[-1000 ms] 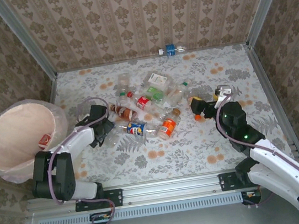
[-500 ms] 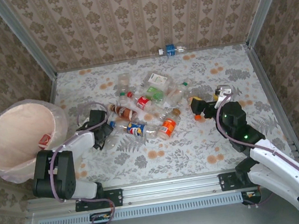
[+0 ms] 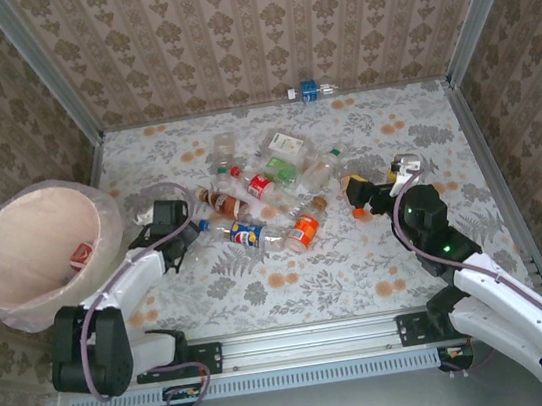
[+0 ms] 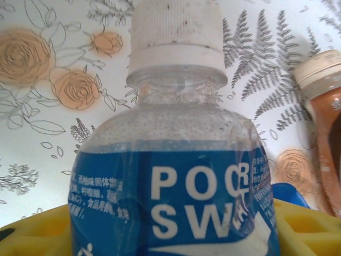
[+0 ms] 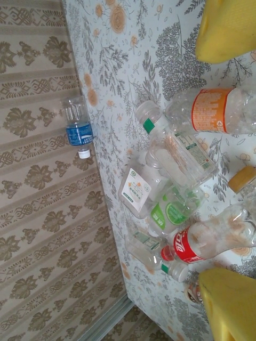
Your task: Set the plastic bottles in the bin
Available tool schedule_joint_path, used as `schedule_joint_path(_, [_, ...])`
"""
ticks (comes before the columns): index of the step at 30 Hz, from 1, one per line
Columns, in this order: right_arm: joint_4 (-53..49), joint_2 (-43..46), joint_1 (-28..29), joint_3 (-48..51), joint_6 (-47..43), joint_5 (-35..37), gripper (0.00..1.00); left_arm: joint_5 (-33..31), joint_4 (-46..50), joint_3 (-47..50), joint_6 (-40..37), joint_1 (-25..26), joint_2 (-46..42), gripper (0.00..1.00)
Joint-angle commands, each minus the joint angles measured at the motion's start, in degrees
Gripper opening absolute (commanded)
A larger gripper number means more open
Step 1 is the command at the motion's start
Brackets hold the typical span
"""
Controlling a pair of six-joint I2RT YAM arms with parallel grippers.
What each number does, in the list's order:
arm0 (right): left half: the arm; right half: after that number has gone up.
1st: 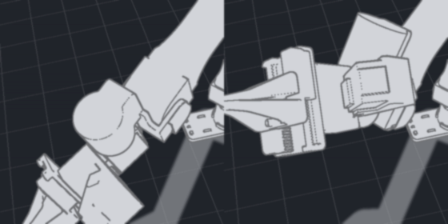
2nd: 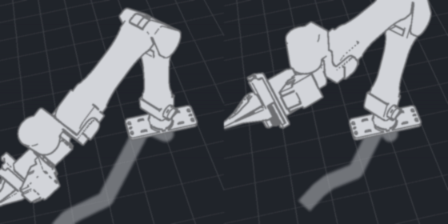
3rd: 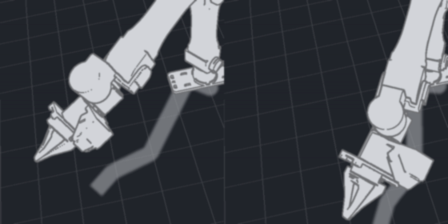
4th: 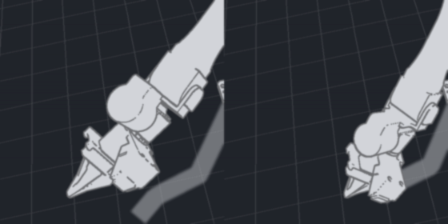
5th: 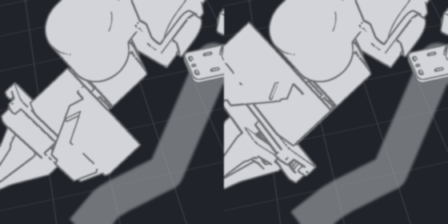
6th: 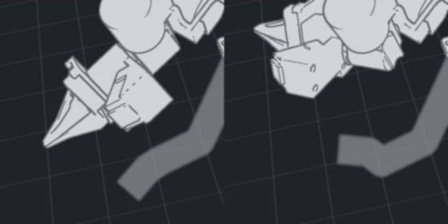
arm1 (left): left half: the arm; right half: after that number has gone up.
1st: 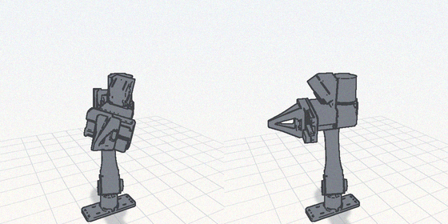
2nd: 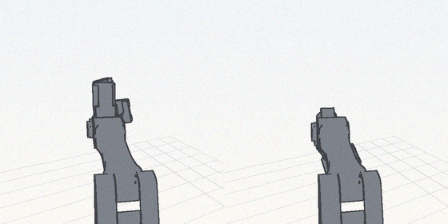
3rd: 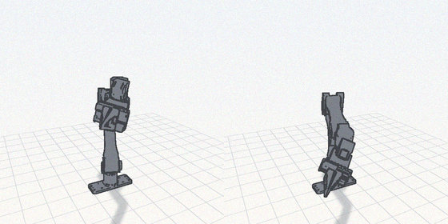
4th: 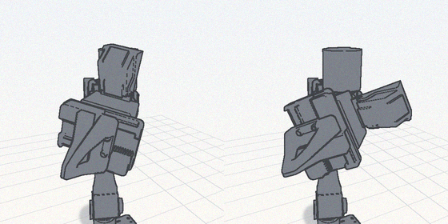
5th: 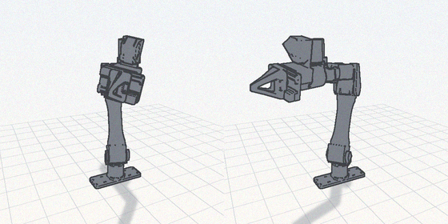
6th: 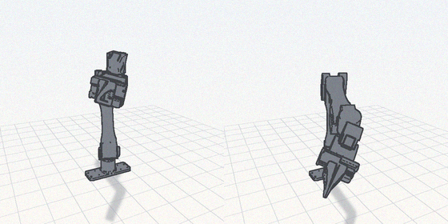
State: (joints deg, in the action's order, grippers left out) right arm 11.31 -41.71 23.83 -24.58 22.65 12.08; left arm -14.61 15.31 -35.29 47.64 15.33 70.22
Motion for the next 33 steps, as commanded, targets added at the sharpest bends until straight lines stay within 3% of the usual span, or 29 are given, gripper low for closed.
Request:
schedule_joint_path(1, [0.00,0.49,-0.23,0.41,0.38,0.91,1.00,-1.95,4.20,-3.75,-4.36,0.96,-3.44,0.57])
schedule_joint_path(15, [0.60,0.41,-0.23,0.64,-0.14,-0.89,1.00,1.42,13.70,-19.65,-13.43,4.44,-6.05,0.51])
schedule_joint_path(26, [3.66,-2.58,0.06,-0.75,-3.34,-16.44,1.00,5.55,22.86,-35.49,-22.50,4.14,-6.31,0.50])
schedule_joint_path(33, [4.80,-5.85,0.69,-2.18,-3.71,-17.26,1.00,1.31,31.64,-46.38,-26.87,4.09,-7.74,0.50])
